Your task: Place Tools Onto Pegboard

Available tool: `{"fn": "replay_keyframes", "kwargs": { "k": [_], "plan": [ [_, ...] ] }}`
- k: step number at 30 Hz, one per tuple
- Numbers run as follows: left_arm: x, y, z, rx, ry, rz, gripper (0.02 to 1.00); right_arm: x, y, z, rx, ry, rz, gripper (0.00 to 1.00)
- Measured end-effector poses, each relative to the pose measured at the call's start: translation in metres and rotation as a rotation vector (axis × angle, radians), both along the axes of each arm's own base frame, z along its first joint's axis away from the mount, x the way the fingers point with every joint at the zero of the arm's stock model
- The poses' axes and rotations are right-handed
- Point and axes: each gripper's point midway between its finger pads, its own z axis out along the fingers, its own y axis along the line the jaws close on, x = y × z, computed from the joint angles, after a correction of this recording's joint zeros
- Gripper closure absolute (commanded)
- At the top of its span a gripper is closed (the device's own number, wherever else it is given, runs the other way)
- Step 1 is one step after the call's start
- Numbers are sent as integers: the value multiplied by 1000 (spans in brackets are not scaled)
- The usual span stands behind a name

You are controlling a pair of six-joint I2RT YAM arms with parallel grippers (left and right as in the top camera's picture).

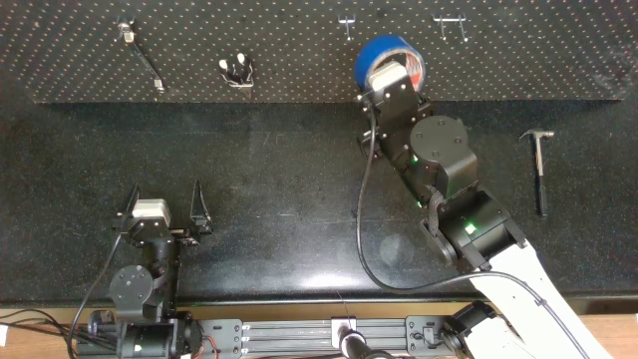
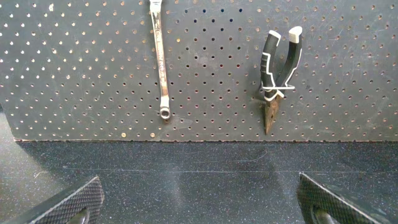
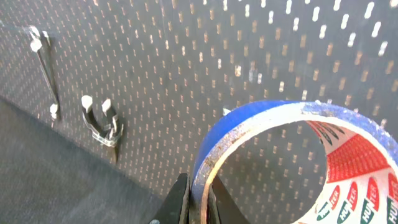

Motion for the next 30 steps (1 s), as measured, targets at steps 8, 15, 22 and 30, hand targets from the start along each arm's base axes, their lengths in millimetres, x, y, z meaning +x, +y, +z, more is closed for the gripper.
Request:
{"fn": "replay_keyframes", "kwargs": {
  "k": [8,15,22,30],
  "plan": [
    [0,0,0,0,0,0,23,31,20,-7,-70,-92,24,928],
    [0,0,0,0,0,0,23,49,30,-41,-125,-48,34,928],
    [0,0,0,0,0,0,23,64,39,-54,-142,-65,37,928],
    [0,0,0,0,0,0,23,76,43,-83,-186,-29,35,928]
  ]
}}
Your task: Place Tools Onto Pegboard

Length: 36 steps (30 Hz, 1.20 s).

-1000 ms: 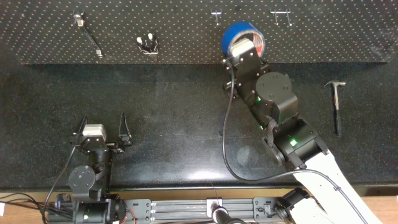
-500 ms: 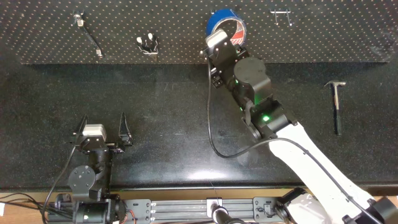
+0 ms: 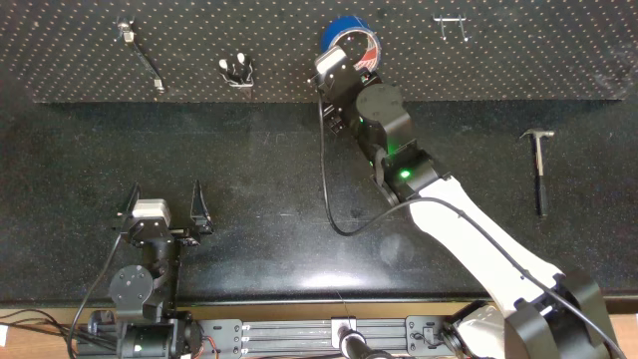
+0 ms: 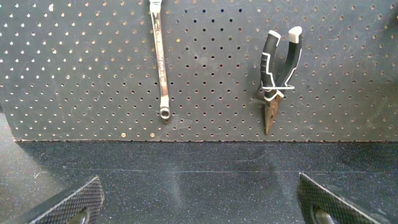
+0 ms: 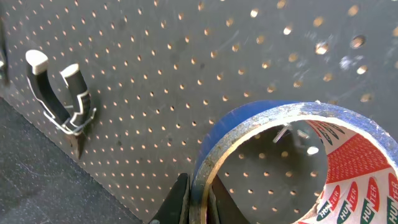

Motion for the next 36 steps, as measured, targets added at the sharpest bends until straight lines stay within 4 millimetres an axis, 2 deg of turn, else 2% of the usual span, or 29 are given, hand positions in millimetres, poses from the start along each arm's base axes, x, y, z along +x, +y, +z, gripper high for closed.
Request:
{"fn": "replay_keyframes", "kwargs": {
  "k": [9,17,18,19,20,21,22,25,27,32,36],
  "plan": [
    [0,0,0,0,0,0,23,14,0,-20,-42,-7,-35,928],
    [0,0,0,0,0,0,25,23,-5,-28,-88,-20,-71,917],
    [0,0,0,0,0,0,23,23,-5,-28,-89,-19,-73,829],
    [0,0,0,0,0,0,23,23,-5,-28,-90,-19,-75,641],
    [0,0,0,0,0,0,23,23,-6,-28,-94,-20,-77,529],
    [0,0,0,0,0,0,23,23,-7,-30,-95,-14,-84,478],
    [0,0,0,0,0,0,20,24,-8,-32,-100,-10,-91,356],
    [0,0,0,0,0,0,23,24,-8,-33,-106,-9,-91,84],
    [0,0,0,0,0,0,23,24,-7,-33,-103,-7,-81,47],
    [0,0,0,0,0,0,23,13,-9,-32,-119,27,-63,42],
    [0,0,0,0,0,0,23,-10,-21,-3,-119,32,-57,42]
  ]
}}
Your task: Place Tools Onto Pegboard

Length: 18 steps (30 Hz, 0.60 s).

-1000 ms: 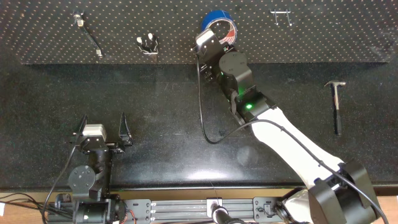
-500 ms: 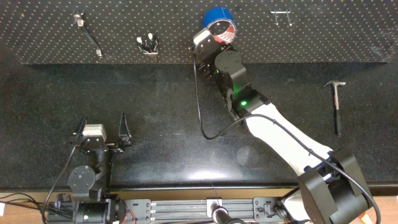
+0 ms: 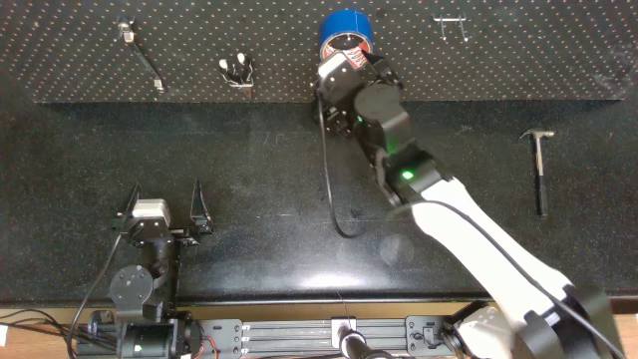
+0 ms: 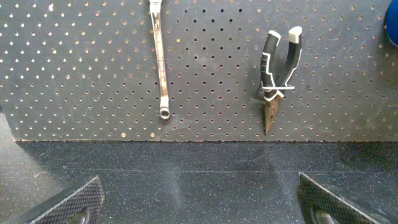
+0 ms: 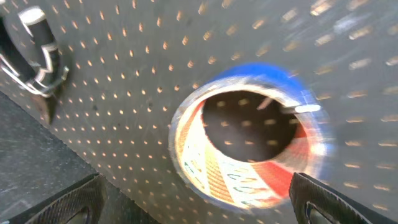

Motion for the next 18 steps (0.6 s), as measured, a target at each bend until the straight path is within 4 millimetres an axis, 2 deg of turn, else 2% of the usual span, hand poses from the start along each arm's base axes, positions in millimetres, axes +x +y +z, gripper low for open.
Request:
{"fn": "replay_keyframes", "kwargs": {
  "k": [4,10,13,18],
  "plan": [
    [0,0,0,0,0,0,23,-27,-20,31,6,-6,-5,40],
    [0,0,0,0,0,0,23,-45,-53,41,-6,31,-46,38],
    [0,0,0,0,0,0,23,-54,-68,56,25,18,-43,34],
    [0,0,0,0,0,0,23,-66,-107,85,136,-21,-102,34]
  ]
}}
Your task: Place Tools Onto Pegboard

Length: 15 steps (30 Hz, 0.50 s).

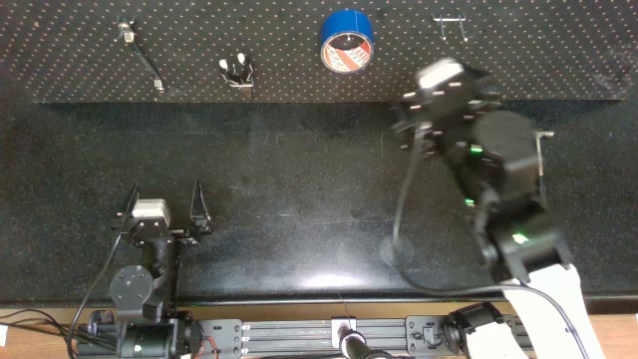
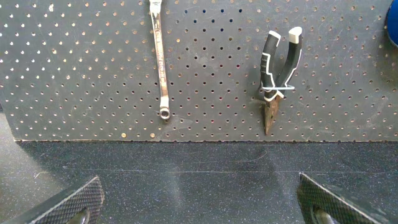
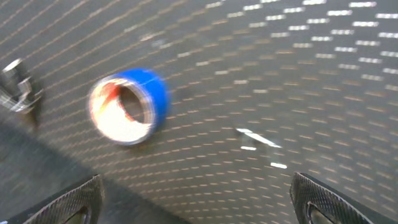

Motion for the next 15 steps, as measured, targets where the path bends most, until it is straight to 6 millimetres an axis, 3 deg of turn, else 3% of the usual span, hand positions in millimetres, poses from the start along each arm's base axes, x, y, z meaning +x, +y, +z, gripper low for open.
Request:
{"fn": "replay_keyframes", "kwargs": {
  "k": [1,3,8,11,15],
  "plan": [
    [0,0,0,0,0,0,23,-2,-23,12,33,-28,-51,34],
    [0,0,0,0,0,0,23,0,-48,16,88,-28,-104,34],
    [0,0,0,0,0,0,23,6,-126,3,262,35,-238,34],
    [0,0,0,0,0,0,23,-9,-174,-7,378,78,-328,34],
    [0,0,0,0,0,0,23,-36,-213,-27,493,161,-449,34]
  ]
}}
